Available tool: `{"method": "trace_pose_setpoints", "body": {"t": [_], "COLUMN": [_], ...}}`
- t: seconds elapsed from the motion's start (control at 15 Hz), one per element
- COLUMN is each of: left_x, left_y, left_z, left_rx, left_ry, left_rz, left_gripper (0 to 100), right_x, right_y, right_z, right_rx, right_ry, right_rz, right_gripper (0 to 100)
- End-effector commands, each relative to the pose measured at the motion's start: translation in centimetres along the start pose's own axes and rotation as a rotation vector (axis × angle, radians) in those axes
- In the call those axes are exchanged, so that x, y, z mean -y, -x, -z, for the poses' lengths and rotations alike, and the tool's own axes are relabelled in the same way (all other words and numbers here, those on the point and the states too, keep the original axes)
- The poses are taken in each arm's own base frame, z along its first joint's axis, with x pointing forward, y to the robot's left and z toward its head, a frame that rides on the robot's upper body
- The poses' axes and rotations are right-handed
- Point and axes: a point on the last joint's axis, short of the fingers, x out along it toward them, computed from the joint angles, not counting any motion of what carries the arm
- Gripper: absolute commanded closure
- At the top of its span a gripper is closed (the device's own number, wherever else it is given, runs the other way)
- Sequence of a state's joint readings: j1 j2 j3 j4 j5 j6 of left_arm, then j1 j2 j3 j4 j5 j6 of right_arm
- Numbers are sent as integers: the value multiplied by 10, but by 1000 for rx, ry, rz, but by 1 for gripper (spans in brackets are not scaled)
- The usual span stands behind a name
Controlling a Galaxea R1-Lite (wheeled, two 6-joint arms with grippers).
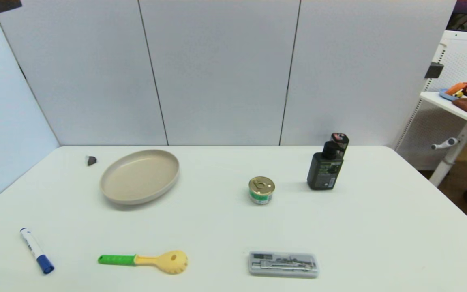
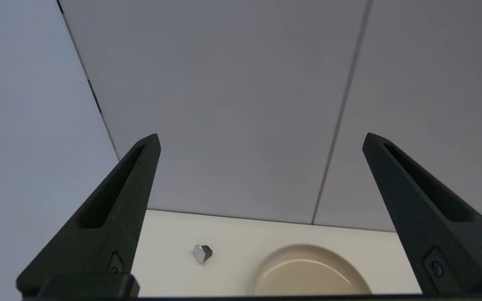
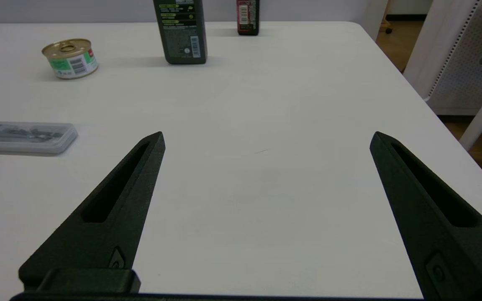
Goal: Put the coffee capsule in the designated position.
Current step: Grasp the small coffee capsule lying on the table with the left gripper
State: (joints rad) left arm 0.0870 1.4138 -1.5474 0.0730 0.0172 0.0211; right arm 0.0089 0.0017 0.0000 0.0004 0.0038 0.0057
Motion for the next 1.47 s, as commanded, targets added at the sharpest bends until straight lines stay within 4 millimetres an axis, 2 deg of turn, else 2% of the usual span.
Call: {"method": "trace_pose_setpoints", "body": {"t": [0.07, 0.33, 0.53, 0.73, 1.07, 1.27, 1.47], "left_x": [-20, -21, -22, -24, -27, -30, -30], "left_y": [-112, -157, -189, -210, -225, -228, -228], "left_z": [44, 89, 132, 171, 220, 240, 256], "left_rx": [-197, -361, -456, -547, -708, -772, -821], "left_ry": [-6, -7, -7, -10, -51, -20, 60], "left_rz": [-63, -54, -55, -70, -232, -263, -375], "left_gripper": [0, 0, 0, 0, 0, 0, 0], "right_x": [0, 0, 0, 0, 0, 0, 0], "right_y": [0, 0, 0, 0, 0, 0, 0], "right_z": [0, 0, 0, 0, 0, 0, 0], "right_rx": [-1, -1, -1, -1, -1, -1, -1], "right_ry": [0, 0, 0, 0, 0, 0, 0], "right_rz": [-1, -1, -1, -1, -1, -1, 0], "right_gripper": [0, 0, 0, 0, 0, 0, 0]}}
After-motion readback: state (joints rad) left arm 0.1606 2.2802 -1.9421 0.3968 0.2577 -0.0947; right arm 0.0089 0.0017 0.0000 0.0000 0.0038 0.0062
